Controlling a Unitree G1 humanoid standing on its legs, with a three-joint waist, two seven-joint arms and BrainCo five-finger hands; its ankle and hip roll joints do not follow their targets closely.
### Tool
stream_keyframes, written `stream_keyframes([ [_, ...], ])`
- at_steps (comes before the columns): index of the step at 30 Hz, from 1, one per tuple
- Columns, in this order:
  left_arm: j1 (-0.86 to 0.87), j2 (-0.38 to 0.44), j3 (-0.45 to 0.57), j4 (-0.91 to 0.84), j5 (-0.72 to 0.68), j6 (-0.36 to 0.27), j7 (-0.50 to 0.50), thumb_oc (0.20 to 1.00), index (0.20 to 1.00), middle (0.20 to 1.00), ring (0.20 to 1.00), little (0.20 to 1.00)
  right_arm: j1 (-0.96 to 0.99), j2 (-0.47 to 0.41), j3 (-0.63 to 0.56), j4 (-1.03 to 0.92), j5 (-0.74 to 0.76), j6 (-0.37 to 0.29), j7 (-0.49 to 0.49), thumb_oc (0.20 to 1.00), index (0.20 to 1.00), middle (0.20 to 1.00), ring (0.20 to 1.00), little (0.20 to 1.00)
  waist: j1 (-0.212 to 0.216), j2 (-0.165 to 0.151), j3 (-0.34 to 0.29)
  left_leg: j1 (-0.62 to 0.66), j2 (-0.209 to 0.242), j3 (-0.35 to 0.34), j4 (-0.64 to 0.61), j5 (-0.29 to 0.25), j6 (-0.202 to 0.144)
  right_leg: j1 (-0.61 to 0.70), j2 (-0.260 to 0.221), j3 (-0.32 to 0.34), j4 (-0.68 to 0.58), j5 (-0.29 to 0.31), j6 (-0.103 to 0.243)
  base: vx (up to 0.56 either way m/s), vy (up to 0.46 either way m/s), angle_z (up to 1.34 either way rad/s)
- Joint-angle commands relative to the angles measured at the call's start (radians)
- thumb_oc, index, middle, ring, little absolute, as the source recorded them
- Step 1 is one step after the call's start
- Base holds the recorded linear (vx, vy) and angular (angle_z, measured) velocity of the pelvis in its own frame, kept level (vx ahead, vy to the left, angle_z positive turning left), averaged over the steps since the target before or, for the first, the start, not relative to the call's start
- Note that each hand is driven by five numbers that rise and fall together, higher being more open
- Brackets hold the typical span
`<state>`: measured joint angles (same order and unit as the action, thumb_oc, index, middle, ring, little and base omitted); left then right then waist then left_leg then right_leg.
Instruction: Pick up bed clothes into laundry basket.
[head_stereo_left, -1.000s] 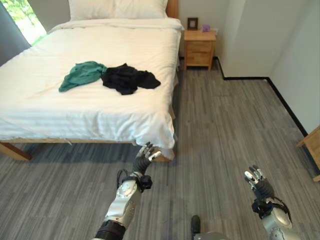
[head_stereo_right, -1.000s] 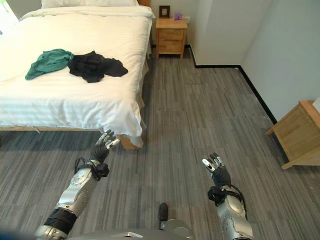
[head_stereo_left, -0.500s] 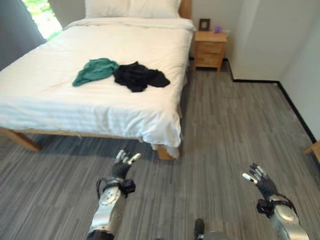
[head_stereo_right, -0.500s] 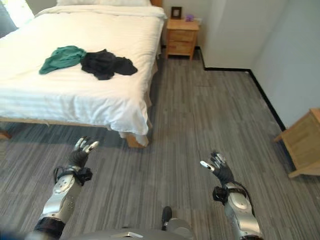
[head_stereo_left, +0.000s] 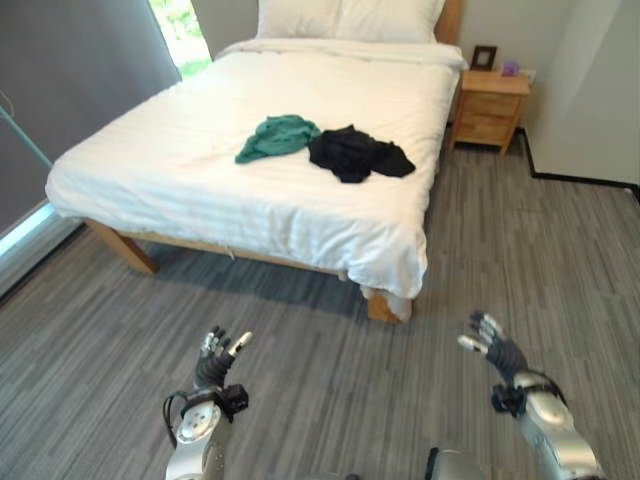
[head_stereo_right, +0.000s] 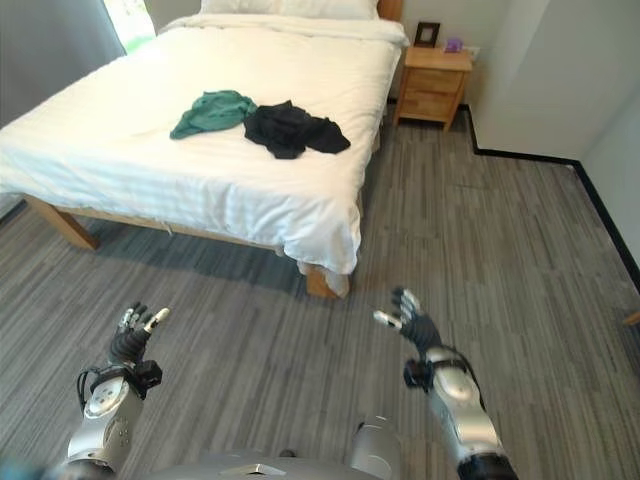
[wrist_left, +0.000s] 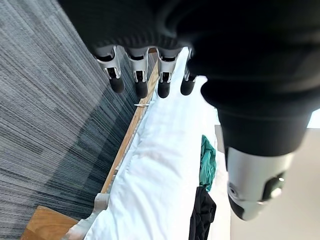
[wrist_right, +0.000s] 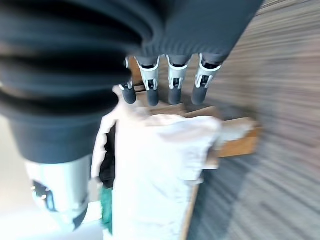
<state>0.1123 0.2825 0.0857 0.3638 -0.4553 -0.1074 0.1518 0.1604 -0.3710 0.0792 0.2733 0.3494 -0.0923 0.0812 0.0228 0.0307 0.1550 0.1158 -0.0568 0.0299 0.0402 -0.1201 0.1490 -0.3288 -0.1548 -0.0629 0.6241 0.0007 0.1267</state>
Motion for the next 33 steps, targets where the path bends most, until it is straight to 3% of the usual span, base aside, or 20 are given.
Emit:
stream_keyframes([
  [1,-0.072,0.067,-0.015,-0.064,0.04,-0.05,-0.021,1.0,1.0,1.0,1.0,1.0,-0.033,-0.003,-0.066,-0.036,0.03,-0.058,0.01,1.0,1.0,1.0,1.0,1.0,-0.059,-0.011,0.003,0.076,0.01,-0.044,-0.057,0.051,-0.081,0.077,0.096,0.004,-0.246,0.068,0.0,0.39,-0.018,0.29],
  [3,-0.097,0.059,-0.039,-0.053,0.053,-0.051,-0.029,1.0,1.0,1.0,1.0,1.0,0.006,-0.008,-0.096,-0.033,0.043,-0.069,0.009,1.0,1.0,1.0,1.0,1.0,-0.108,-0.034,-0.007,0.148,-0.017,-0.098,-0.08,0.031,-0.092,0.041,0.17,0.029,-0.477,0.125,0.016,0.59,-0.04,0.55],
  [4,-0.106,0.053,-0.045,-0.052,0.053,-0.056,-0.03,1.0,1.0,1.0,1.0,1.0,0.013,-0.012,-0.103,-0.032,0.043,-0.073,0.011,1.0,1.0,1.0,1.0,1.0,-0.124,-0.04,-0.008,0.191,-0.028,-0.122,-0.091,0.03,-0.094,0.008,0.194,-0.003,-0.57,0.174,0.023,0.62,-0.034,0.91],
  [7,-0.109,0.035,-0.063,-0.062,0.058,-0.053,-0.042,1.0,1.0,1.0,1.0,1.0,0.02,-0.025,-0.113,-0.021,0.029,-0.067,0.006,1.0,1.0,1.0,1.0,1.0,-0.151,-0.031,-0.015,0.244,-0.027,-0.164,-0.094,0.021,-0.108,0.0,0.196,-0.113,-0.656,0.216,0.032,0.4,-0.029,0.69],
  [9,-0.108,0.028,-0.074,-0.062,0.056,-0.049,-0.045,1.0,1.0,1.0,1.0,1.0,0.022,-0.031,-0.118,-0.02,0.024,-0.066,0.003,1.0,1.0,1.0,1.0,1.0,-0.167,-0.026,-0.019,0.26,-0.026,-0.18,-0.083,0.021,-0.116,-0.001,0.189,-0.111,-0.631,0.218,0.026,0.36,-0.054,0.47],
  [10,-0.093,0.01,-0.087,-0.062,0.048,-0.049,-0.052,1.0,1.0,1.0,1.0,1.0,0.043,-0.035,-0.124,-0.02,0.027,-0.066,0.006,1.0,1.0,1.0,1.0,1.0,-0.176,-0.017,-0.044,0.256,-0.021,-0.193,-0.04,0.031,-0.133,0.045,0.19,-0.1,-0.629,0.218,-0.008,0.53,-0.097,0.77],
  [11,-0.091,0.002,-0.092,-0.06,0.047,-0.048,-0.055,1.0,1.0,1.0,1.0,1.0,0.04,-0.038,-0.127,-0.008,0.028,-0.067,0.004,1.0,1.0,1.0,1.0,1.0,-0.177,-0.007,-0.055,0.253,-0.016,-0.188,-0.01,0.06,-0.154,0.063,0.194,-0.096,-0.623,0.215,-0.017,0.52,-0.087,0.95],
  [13,-0.108,-0.002,-0.105,-0.048,0.043,-0.053,-0.052,1.0,1.0,1.0,1.0,1.0,0.023,-0.042,-0.135,0.007,0.051,-0.075,-0.014,1.0,1.0,1.0,1.0,1.0,-0.187,0.024,-0.068,0.208,0.001,-0.152,0.134,0.209,-0.262,0.111,0.198,-0.126,-0.624,0.201,-0.038,0.38,-0.061,0.64],
  [14,-0.123,-0.004,-0.116,-0.039,0.031,-0.056,-0.055,1.0,1.0,1.0,1.0,1.0,0.018,-0.041,-0.149,0.001,0.096,-0.088,-0.017,1.0,1.0,1.0,1.0,1.0,-0.204,0.011,-0.064,0.139,0.021,-0.07,0.291,0.298,-0.325,0.142,0.171,-0.135,-0.623,0.189,-0.051,0.39,-0.13,0.33],
  [15,-0.129,0.0,-0.122,-0.042,0.015,-0.056,-0.065,1.0,1.0,1.0,1.0,1.0,0.016,-0.038,-0.145,-0.001,0.13,-0.092,-0.016,1.0,1.0,1.0,1.0,1.0,-0.194,0.009,-0.055,0.08,0.054,-0.018,0.394,0.306,-0.341,0.193,0.174,-0.135,-0.632,0.153,-0.068,0.36,-0.181,0.74],
  [16,-0.144,0.013,-0.134,-0.041,0.02,-0.056,-0.063,1.0,1.0,1.0,1.0,1.0,0.006,-0.042,-0.136,0.004,0.143,-0.097,-0.023,1.0,1.0,1.0,1.0,1.0,-0.186,-0.016,-0.042,0.012,0.063,0.021,0.501,0.327,-0.348,0.227,0.16,-0.125,-0.64,0.136,-0.088,0.35,-0.217,0.74],
  [18,-0.169,0.008,-0.147,-0.025,0.009,-0.058,-0.028,1.0,1.0,1.0,1.0,1.0,-0.022,-0.061,-0.099,0.014,0.13,-0.088,-0.049,1.0,1.0,1.0,1.0,1.0,-0.161,-0.035,-0.02,-0.092,0.121,0.102,0.643,0.346,-0.324,0.29,0.16,-0.106,-0.647,0.085,-0.12,0.31,-0.216,0.32],
  [19,-0.184,0.001,-0.149,-0.029,-0.03,-0.06,-0.013,1.0,1.0,1.0,1.0,1.0,-0.031,-0.067,-0.092,0.007,0.131,-0.087,-0.063,1.0,1.0,1.0,1.0,1.0,-0.159,-0.046,-0.012,-0.138,0.232,0.17,0.595,0.347,-0.299,0.316,0.141,-0.118,-0.646,0.077,-0.122,0.32,-0.13,-0.16],
  [20,-0.189,-0.008,-0.153,-0.025,-0.055,-0.061,-0.019,1.0,1.0,1.0,1.0,1.0,-0.029,-0.064,-0.092,0.007,0.138,-0.086,-0.068,1.0,1.0,1.0,1.0,1.0,-0.148,-0.053,-0.008,-0.156,0.27,0.198,0.538,0.309,-0.272,0.339,0.133,-0.115,-0.648,0.061,-0.119,0.32,-0.033,-0.08],
  [22,-0.184,-0.016,-0.166,-0.014,-0.079,-0.071,-0.024,1.0,1.0,1.0,1.0,1.0,-0.016,-0.054,-0.102,-0.001,0.152,-0.094,-0.067,1.0,1.0,1.0,1.0,1.0,-0.139,-0.053,-0.015,-0.166,0.308,0.266,0.324,0.297,-0.269,0.367,0.113,-0.118,-0.651,0.04,-0.092,0.28,0.068,-0.09],
  [23,-0.184,-0.016,-0.166,-0.013,-0.079,-0.071,-0.024,1.0,1.0,1.0,1.0,1.0,-0.016,-0.054,-0.102,-0.001,0.152,-0.094,-0.067,1.0,1.0,1.0,1.0,1.0,-0.139,-0.054,-0.016,-0.164,0.306,0.268,0.321,0.299,-0.269,0.366,0.112,-0.117,-0.65,0.04,-0.091,0.38,0.165,-0.1],
  [24,-0.177,-0.023,-0.172,-0.002,-0.073,-0.067,-0.024,1.0,1.0,1.0,1.0,1.0,0.002,-0.053,-0.1,-0.011,0.143,-0.094,-0.059,1.0,1.0,1.0,1.0,1.0,-0.141,-0.033,-0.02,-0.189,0.327,0.296,0.118,0.335,-0.291,0.397,0.109,-0.114,-0.65,0.007,-0.075,0.31,0.158,-0.3],
  [27,-0.166,-0.024,-0.169,0.001,-0.076,-0.067,-0.029,1.0,1.0,1.0,1.0,1.0,0.012,-0.062,-0.092,-0.009,0.125,-0.084,-0.046,1.0,1.0,1.0,1.0,1.0,-0.128,-0.025,-0.019,-0.167,0.318,0.236,0.005,0.369,-0.296,0.414,0.102,-0.09,-0.642,-0.014,-0.072,0.31,0.17,-0.25],
  [28,-0.141,-0.027,-0.158,-0.007,-0.067,-0.064,-0.032,1.0,1.0,1.0,1.0,1.0,0.012,-0.073,-0.093,-0.008,0.105,-0.082,-0.04,1.0,1.0,1.0,1.0,1.0,-0.107,-0.017,-0.022,-0.176,0.327,0.152,-0.104,0.41,-0.313,0.447,0.086,-0.051,-0.64,-0.038,-0.058,0.34,0.19,-0.45],
  [33,-0.132,-0.028,-0.135,0.016,-0.068,-0.069,-0.029,1.0,1.0,1.0,1.0,1.0,0.017,-0.085,-0.12,-0.017,0.088,-0.076,-0.034,1.0,1.0,1.0,1.0,1.0,-0.099,-0.001,-0.031,-0.163,0.383,0.075,-0.107,0.462,-0.359,0.498,0.051,0.029,-0.638,-0.067,-0.036,0.31,0.204,-0.75],
])
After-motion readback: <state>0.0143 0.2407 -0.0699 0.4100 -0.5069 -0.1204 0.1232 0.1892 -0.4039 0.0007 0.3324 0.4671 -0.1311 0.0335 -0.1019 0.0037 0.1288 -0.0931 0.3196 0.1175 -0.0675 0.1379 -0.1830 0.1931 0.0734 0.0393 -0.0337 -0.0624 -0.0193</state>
